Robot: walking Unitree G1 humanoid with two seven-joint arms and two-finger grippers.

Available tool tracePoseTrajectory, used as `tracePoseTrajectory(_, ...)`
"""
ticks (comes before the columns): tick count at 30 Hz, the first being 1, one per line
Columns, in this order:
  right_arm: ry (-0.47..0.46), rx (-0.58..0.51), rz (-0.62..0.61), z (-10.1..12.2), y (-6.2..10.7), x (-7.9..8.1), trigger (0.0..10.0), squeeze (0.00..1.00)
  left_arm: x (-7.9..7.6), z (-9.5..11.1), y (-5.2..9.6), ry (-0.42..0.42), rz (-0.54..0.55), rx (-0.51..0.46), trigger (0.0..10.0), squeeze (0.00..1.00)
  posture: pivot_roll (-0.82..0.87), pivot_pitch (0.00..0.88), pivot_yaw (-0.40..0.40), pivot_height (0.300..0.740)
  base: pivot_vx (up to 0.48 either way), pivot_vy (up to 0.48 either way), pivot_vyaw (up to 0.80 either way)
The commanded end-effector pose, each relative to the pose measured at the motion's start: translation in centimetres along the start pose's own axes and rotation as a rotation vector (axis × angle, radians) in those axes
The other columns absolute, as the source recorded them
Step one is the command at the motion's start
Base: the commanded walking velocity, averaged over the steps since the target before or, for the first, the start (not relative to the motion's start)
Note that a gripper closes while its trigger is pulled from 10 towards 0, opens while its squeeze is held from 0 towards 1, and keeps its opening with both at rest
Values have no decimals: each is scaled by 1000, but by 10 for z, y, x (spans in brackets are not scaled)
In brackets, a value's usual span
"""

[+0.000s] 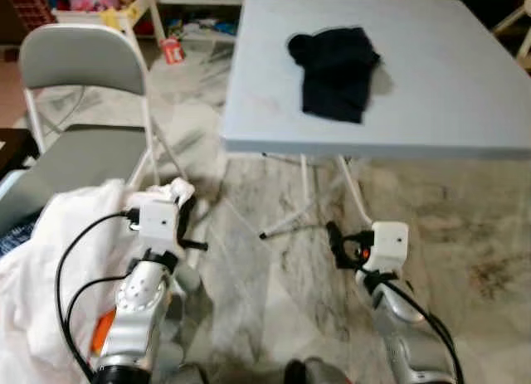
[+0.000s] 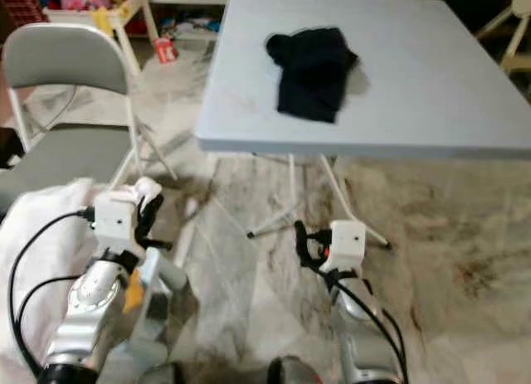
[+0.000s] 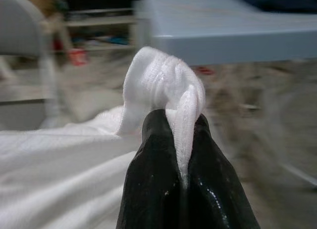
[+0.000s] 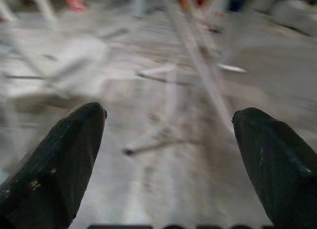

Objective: Hang hanger

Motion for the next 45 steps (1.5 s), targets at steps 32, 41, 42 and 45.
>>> tracePoseTrajectory(32,0,17,-9,-4,0,-3,10000,0,2,22,-14,10,-7,-67,0,0,-28,178,-11,740,0,-266,0)
tracePoseTrajectory(41,2,9,-14,-1,-1,-6,10000,0,-18,22,-20,7,-166,-72,0,0,-36,176,-14,740,0,0,0)
tracePoseTrajectory(42,2,9,-15,0,-1,-6,10000,0,-20,23,-21,-2,-189,-76,0,0,-37,176,-14,740,0,0,0)
tracePoseTrajectory(45,1,6,-18,0,-1,-7,10000,0,-29,28,-23,-29,-284,-98,0,0,-39,177,-13,740,0,0,0)
Point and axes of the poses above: a point about 5 cm out from each wrist's last joint towards the gripper, its own y axis pointing back from the gripper into the wrist, its own z axis along the axis of the wrist's last joint, x = y × z, the point moved 6 cm from there along -y, pointing out of the wrist towards the gripper, and after that the axes turned 13 degrees about -y, right-handed, at the moved point
